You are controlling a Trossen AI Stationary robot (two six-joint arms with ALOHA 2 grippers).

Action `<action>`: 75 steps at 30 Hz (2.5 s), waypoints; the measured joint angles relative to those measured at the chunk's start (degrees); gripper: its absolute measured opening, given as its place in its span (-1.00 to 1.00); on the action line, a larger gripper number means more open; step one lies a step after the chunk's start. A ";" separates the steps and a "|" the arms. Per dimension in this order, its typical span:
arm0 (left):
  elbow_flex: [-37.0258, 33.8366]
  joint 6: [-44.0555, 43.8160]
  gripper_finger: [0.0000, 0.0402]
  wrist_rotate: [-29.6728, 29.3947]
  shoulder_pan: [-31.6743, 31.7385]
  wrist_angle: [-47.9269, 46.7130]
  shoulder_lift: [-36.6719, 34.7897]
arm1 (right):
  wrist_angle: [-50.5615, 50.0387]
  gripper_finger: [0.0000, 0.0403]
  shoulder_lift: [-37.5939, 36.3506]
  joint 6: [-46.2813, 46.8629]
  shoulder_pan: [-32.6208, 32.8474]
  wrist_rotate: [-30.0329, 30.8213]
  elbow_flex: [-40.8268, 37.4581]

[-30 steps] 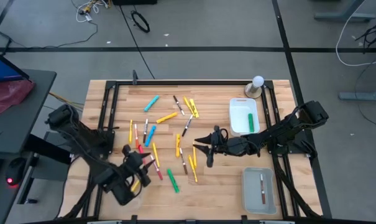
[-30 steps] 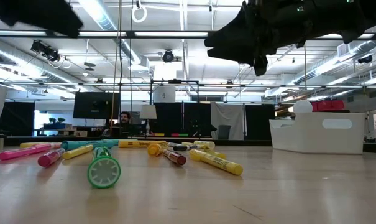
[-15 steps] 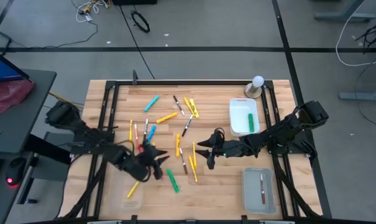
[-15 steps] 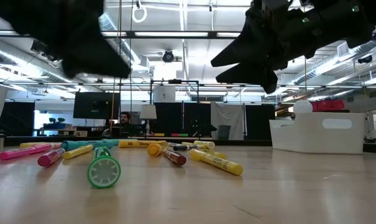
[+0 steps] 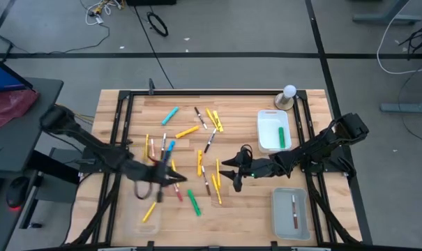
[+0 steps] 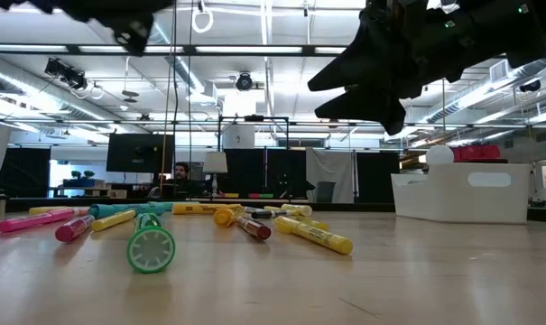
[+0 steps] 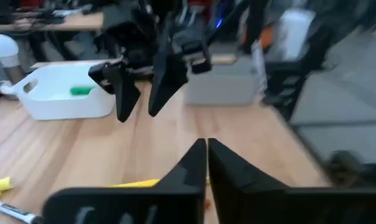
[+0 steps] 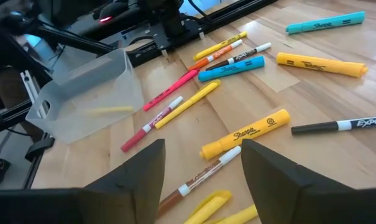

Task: Pick & Place Markers
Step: Put the yellow pen into the transparent bin

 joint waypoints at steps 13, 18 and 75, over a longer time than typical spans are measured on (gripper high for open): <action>-20.79 -2.29 -0.96 2.81 0.44 7.96 -29.94 | -3.59 0.07 -0.01 6.10 -1.09 0.99 0.09; -20.98 -1.83 -0.92 1.82 0.44 7.65 -31.07 | -13.97 0.07 4.71 8.39 -2.09 1.28 5.08; -2.93 8.86 0.03 -4.46 -0.79 23.49 2.01 | 32.15 -0.95 14.73 -31.49 -2.55 -8.11 25.59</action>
